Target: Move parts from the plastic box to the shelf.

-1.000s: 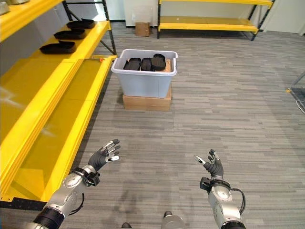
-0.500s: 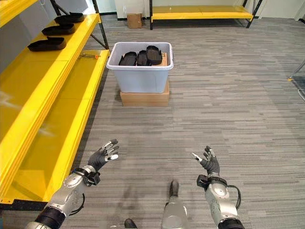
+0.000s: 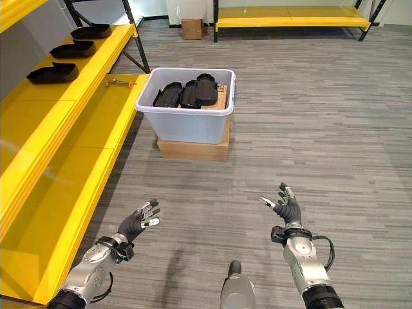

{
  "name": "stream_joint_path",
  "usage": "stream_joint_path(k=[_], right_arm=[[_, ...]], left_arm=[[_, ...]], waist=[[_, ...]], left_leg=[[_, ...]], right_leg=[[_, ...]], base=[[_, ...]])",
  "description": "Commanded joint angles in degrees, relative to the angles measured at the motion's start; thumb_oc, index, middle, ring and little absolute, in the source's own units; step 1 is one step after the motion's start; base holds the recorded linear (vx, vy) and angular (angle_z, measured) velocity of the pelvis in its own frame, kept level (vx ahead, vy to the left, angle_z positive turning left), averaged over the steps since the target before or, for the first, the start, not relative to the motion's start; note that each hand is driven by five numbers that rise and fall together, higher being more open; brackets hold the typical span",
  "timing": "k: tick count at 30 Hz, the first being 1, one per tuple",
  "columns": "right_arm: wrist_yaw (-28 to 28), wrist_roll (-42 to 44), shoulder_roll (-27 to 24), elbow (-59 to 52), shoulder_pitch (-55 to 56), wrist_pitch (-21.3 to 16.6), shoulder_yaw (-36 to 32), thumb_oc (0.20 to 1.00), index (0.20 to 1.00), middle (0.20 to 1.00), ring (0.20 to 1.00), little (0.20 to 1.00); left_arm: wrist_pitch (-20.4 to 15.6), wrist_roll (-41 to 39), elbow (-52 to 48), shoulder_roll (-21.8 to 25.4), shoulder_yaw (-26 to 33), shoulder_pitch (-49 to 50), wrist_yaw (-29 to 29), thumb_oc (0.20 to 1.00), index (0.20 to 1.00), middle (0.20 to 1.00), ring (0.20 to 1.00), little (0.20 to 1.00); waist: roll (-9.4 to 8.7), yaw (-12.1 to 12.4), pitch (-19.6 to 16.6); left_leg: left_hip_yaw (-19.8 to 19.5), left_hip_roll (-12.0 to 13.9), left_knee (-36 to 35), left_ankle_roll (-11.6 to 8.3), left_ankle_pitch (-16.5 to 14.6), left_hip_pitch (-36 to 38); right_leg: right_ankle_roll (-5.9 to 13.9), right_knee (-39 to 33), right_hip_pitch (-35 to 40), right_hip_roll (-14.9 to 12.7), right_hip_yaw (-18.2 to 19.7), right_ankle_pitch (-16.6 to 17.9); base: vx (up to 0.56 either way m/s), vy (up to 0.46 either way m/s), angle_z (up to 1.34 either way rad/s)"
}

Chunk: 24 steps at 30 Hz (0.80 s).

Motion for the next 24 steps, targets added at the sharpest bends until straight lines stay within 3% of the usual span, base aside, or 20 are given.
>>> stream_joint_path(k=[1, 2, 3, 6, 9, 10, 11, 13, 15, 16, 19, 20, 24], right_arm=[[0.40, -0.02, -0.12, -1.57, 0.81, -2.88, -0.97, 1.000, 1.000, 1.000, 1.000, 1.000], [0.78, -0.22, 0.19, -0.91, -0.14, -3.03, -0.67, 1.000, 1.000, 1.000, 1.000, 1.000], [0.83, -0.30, 0.25, -0.88, -0.24, -3.00, -0.65, 1.000, 1.000, 1.000, 1.000, 1.000], [0.53, -1.52, 0.72, -1.10, -0.67, -2.22, -0.83, 1.000, 1.000, 1.000, 1.000, 1.000], [0.47, -2.03, 0.88, -1.63, 0.23, -1.32, -1.27, 1.000, 1.000, 1.000, 1.000, 1.000], [0.89, -2.27, 0.71, -2.10, 0.70, -0.64, -1.42, 1.000, 1.000, 1.000, 1.000, 1.000], [0.99, -2.31, 0.67, -2.21, 0.80, -0.51, -1.46, 1.000, 1.000, 1.000, 1.000, 1.000], [1.71, -2.69, 0.28, -2.60, 1.34, -0.14, -1.25, 1.000, 1.000, 1.000, 1.000, 1.000], [1.87, -2.82, 0.25, -3.12, 1.92, 0.09, -0.95, 1.000, 1.000, 1.000, 1.000, 1.000], [2.36, -2.74, 0.04, -4.18, 2.99, 0.51, -0.99, 1.000, 1.000, 1.000, 1.000, 1.000], [1.66, -2.40, 0.64, -4.24, 3.89, 0.00, -0.71, 1.000, 1.000, 1.000, 1.000, 1.000], [-0.01, -1.70, 1.56, -3.37, 4.02, -0.68, -0.75, 1.000, 1.000, 1.000, 1.000, 1.000], [-1.31, -0.69, 2.63, -3.12, 3.81, -2.63, -0.71, 1.000, 1.000, 1.000, 1.000, 1.000]], left_arm=[[-5.10, -2.85, -1.75, 0.90, 0.74, -0.46, 2.13, 1.000, 1.000, 1.000, 1.000, 1.000], [-7.03, -2.41, -1.10, -0.05, 1.02, -0.03, 4.03, 1.000, 1.000, 1.000, 1.000, 1.000], [-7.32, -2.30, -0.98, -0.17, 1.00, 0.07, 4.46, 1.000, 1.000, 1.000, 1.000, 1.000], [-9.31, -2.91, -0.47, -1.18, 0.70, 1.48, 8.55, 1.000, 1.000, 1.000, 1.000, 1.000], [-11.84, -3.12, 1.63, -2.76, 1.67, 2.39, 11.66, 1.000, 1.000, 1.000, 1.000, 1.000], [-12.54, -2.59, 2.36, -3.46, 2.52, 2.75, 13.23, 1.000, 1.000, 1.000, 1.000, 1.000], [-12.58, -2.40, 2.51, -3.62, 2.65, 2.78, 13.61, 1.000, 1.000, 1.000, 1.000, 1.000], [-13.44, -1.49, 3.73, -4.20, 3.51, 3.22, 15.77, 1.000, 1.000, 1.000, 1.000, 1.000], [-13.87, -1.01, 4.34, -4.47, 4.03, 3.39, 16.62, 1.000, 1.000, 1.000, 1.000, 1.000], [-14.26, 0.02, 5.22, -4.74, 4.63, 3.69, 16.74, 1.000, 1.000, 1.000, 1.000, 1.000], [-14.28, 3.18, 4.82, -4.40, 4.48, 3.73, 17.10, 1.000, 1.000, 1.000, 1.000, 1.000], [-13.80, 5.02, 4.99, -3.49, 3.85, 2.86, 16.21, 1.000, 1.000, 1.000, 1.000, 1.000], [-14.24, 8.27, 5.63, -2.10, 1.64, -0.14, 14.09, 1.000, 1.000, 1.000, 1.000, 1.000]], waist=[[-0.92, 0.34, -1.49], [-0.83, 0.51, -1.08], [-0.89, 0.54, -1.04], [-1.39, 0.88, -1.59], [-1.97, 1.93, -2.38], [-2.10, 2.28, -2.54], [-2.09, 2.28, -2.55], [-2.29, 2.40, -2.59], [-2.34, 2.24, -2.59], [-2.08, 1.75, -2.80], [-1.86, 1.83, -2.74], [-1.62, 1.99, -2.29], [-0.75, 2.09, -1.92]], left_leg=[[6.67, -9.05, 3.25, 8.45, -18.46, -8.33], [7.61, -8.39, -2.12, 9.55, -18.01, -7.70], [7.79, -8.48, -3.05, 9.77, -18.01, -7.38], [7.33, -7.22, -15.07, 11.06, -16.84, -5.34], [4.41, -2.44, -22.40, 8.28, -10.86, -4.21], [2.92, 1.36, -23.51, 6.50, -7.01, -4.48], [2.72, 1.99, -23.64, 6.18, -6.39, -4.49], [1.49, 5.74, -24.50, 4.79, -3.48, -4.35], [1.22, 7.19, -24.68, 4.28, -2.27, -4.17], [2.62, 7.07, -26.00, 4.63, -3.91, -2.71], [1.31, 4.60, -26.64, 5.57, -6.79, -2.54], [-0.60, 1.23, -25.92, 7.14, -9.59, -2.81], [-2.25, -4.44, -26.15, 10.72, -10.97, -4.00]], right_leg=[[4.88, -9.73, 3.68, 3.36, -0.20, 0.73], [4.68, -8.84, 4.58, 3.77, 0.34, -0.63], [4.73, -8.67, 4.64, 3.68, 0.40, -0.74], [5.29, -7.98, 5.73, 3.15, 0.67, -1.44], [5.57, -7.88, 7.88, 1.88, 0.56, -2.46], [5.62, -7.44, 8.30, 0.96, 0.93, -3.16], [5.58, -7.28, 8.34, 0.87, 0.96, -3.34], [5.58, -5.48, 8.22, -0.41, 1.40, -4.51], [5.55, -4.07, 7.92, -1.05, 1.72, -5.25], [5.88, -0.93, 7.34, -2.22, 1.07, -6.67], [6.26, 3.91, 6.15, -2.40, 2.09, -8.50], [6.73, 8.68, 5.52, -2.23, 3.20, -10.87], [7.24, 16.34, 3.32, -1.46, 4.03, -13.02]], base=[[0.26, -0.016, 0.15], [0.23, 0.018, 0.15], [0.23, 0.072, -0.01], [0.22, 0.153, -0.28], [0.30, 0.217, 0.09], [0.21, 0.165, 0.08], [0.26, 0.220, 0.05], [0.25, 0.233, -0.11], [0.27, 0.275, -0.14], [0.36, 0.372, 0.08], [0.41, 0.446, 0.15], [0.41, 0.477, -0.01], [0.28, 0.428, 0.33]])
